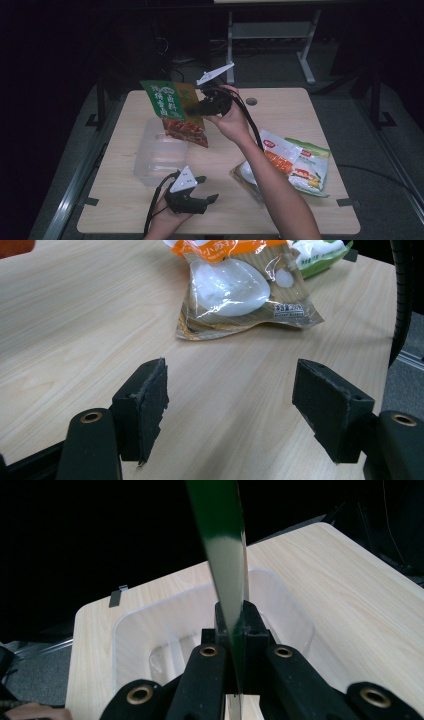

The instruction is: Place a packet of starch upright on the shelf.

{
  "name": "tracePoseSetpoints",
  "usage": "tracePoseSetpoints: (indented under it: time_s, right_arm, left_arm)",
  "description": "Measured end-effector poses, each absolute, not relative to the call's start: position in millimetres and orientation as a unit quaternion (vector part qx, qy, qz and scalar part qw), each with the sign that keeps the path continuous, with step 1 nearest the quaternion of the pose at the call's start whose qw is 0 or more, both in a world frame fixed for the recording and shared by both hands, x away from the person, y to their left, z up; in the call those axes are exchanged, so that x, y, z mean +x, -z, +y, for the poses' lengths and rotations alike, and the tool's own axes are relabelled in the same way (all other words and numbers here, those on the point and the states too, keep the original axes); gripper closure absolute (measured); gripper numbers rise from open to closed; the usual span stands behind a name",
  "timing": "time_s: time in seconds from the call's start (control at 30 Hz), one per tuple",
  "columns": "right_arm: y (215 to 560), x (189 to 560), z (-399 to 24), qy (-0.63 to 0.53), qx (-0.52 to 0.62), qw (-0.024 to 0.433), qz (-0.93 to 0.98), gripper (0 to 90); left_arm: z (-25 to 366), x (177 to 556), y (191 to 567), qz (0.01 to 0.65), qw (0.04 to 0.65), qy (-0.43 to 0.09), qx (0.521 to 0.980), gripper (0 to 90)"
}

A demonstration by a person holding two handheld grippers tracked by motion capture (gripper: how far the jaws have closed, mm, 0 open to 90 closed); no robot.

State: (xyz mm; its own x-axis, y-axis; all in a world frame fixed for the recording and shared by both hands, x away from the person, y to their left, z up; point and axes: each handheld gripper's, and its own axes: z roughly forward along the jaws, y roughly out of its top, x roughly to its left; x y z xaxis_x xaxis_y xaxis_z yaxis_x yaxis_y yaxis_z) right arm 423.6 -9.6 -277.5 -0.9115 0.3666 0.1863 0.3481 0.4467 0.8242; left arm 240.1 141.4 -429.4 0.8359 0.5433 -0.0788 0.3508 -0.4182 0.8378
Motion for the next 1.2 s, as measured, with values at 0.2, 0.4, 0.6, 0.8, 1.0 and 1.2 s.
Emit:
tracePoseSetpoints:
  time_s: [0.2,0.4,0.6,0.8,1.0,1.2]
  right_arm:
    - [274.6,430.4,-1.1,-0.483,0.21,0.01,0.85,90.0]
    - [272.8,438.6,9.1,-0.485,0.211,0.01,0.849,90.0]
    - [276.5,447.2,22.0,-0.486,0.215,0.009,0.847,90.0]
    - [285.3,455.3,34.5,-0.486,0.215,0.008,0.847,90.0]
    - [296.9,462.1,43.7,-0.489,0.219,0.002,0.844,90.0]
    - [310.8,466.7,47.7,-0.493,0.226,-0.002,0.84,90.0]
  left_arm:
    - [140.1,241.3,429.7,0.264,0.466,-0.102,0.838,29.7]
    - [137.9,240.6,430.2,0.26,0.464,-0.101,0.841,29.6]
    - [137.7,240.0,430.0,0.258,0.464,-0.104,0.841,29.5]
    - [136.7,239.5,429.6,0.259,0.467,-0.104,0.839,29.3]
    - [137.0,239.9,429.7,0.259,0.467,-0.104,0.839,29.2]
    - [137.1,239.4,429.1,0.252,0.464,-0.108,0.842,29.2]
